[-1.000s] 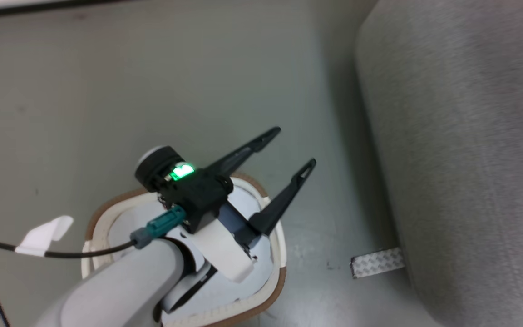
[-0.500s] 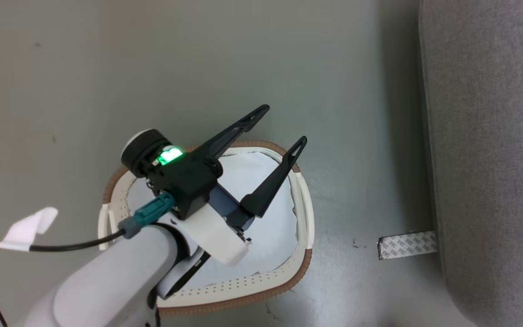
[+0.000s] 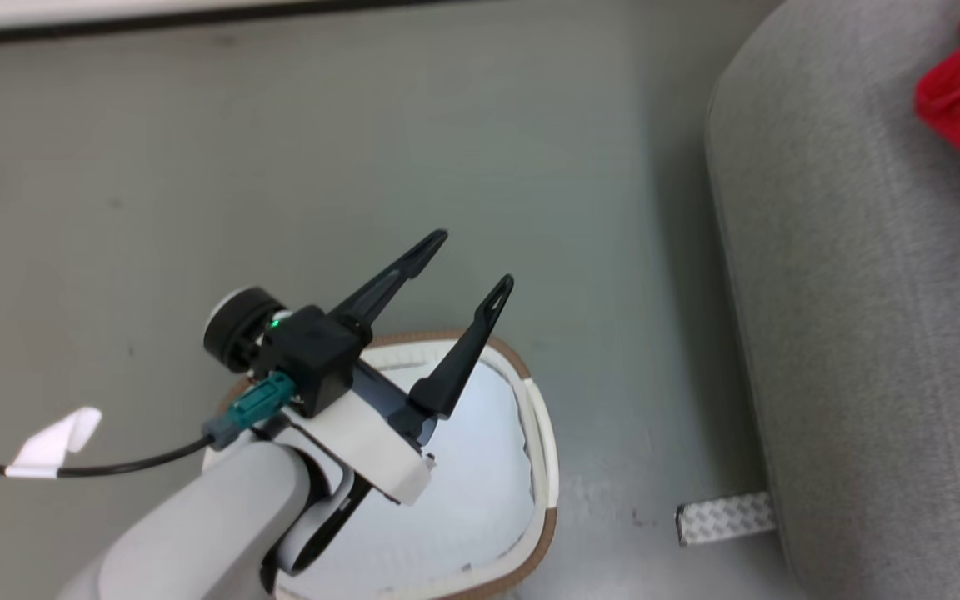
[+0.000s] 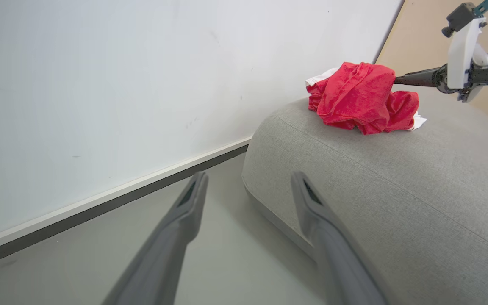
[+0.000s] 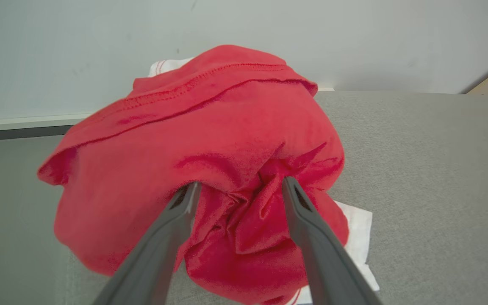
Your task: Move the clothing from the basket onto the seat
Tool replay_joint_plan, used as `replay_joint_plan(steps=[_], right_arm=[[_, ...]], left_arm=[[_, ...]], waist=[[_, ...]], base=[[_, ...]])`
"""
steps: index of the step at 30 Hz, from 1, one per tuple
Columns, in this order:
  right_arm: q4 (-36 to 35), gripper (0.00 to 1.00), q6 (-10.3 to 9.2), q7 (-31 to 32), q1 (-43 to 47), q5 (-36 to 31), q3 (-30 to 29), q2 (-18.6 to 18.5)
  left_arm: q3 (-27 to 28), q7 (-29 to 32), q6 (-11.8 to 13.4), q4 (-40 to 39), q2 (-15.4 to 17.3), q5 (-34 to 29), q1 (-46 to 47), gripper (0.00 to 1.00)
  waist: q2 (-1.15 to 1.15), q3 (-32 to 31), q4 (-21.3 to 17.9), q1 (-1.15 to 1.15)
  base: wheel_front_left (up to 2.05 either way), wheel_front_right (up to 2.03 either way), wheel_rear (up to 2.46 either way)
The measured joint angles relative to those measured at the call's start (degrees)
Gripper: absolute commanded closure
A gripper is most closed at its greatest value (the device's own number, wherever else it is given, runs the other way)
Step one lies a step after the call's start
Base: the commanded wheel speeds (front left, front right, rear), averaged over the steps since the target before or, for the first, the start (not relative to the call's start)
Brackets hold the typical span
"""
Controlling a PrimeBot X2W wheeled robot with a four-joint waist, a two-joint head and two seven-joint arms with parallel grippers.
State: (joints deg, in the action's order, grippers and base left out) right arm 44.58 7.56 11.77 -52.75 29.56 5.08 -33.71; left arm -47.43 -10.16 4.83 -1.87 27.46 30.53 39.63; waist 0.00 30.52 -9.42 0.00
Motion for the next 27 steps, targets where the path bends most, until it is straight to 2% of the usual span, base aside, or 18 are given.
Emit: replay_joint_plan(steps=[7, 11, 16, 22, 27], right_arm=[[-3.66, 0.0, 0.0, -0.08, 3.88, 1.01, 5.57, -3.23], [-7.54, 0.0, -0.01, -0.21, 6.02, 2.48, 8.67, -4.95], [-14.15, 0.0, 0.0, -1.85, 7.6, 5.26, 12.32, -4.66], [-19.9, 0.0, 0.0, -6.94, 10.86, 5.7, 12.77, 0.29], [-24.15, 0.0, 0.0, -9.92, 17.75, 4.24, 11.39, 5.1]], left_arm=[[0.83, -1.83, 1.37, 2.08, -0.05, 2.72, -4.64, 0.0], [2.78, -3.0, 3.21, 3.05, 0.0, 4.65, -7.99, 0.0], [6.46, -4.06, 5.84, 3.59, 0.83, 7.04, -12.51, 0.0], [12.72, -4.63, 8.36, 1.83, 3.34, 10.11, -18.87, 0.0], [18.94, -4.9, 10.67, 0.02, 3.74, 11.93, -25.37, 0.0]], waist=[[0.0, -8.93, -0.44, -0.01], [0.0, -14.15, -0.11, -0.02], [0.0, -20.35, 0.97, -0.02], [0.0, -26.55, 2.56, -0.02], [0.0, -30.52, 4.13, -0.03]], base=[[0.0, 0.0, 0.0], [0.0, 0.0, 0.0], [0.0, 0.0, 0.0], [0.0, 0.0, 0.0], [0.0, 0.0, 0.0]])
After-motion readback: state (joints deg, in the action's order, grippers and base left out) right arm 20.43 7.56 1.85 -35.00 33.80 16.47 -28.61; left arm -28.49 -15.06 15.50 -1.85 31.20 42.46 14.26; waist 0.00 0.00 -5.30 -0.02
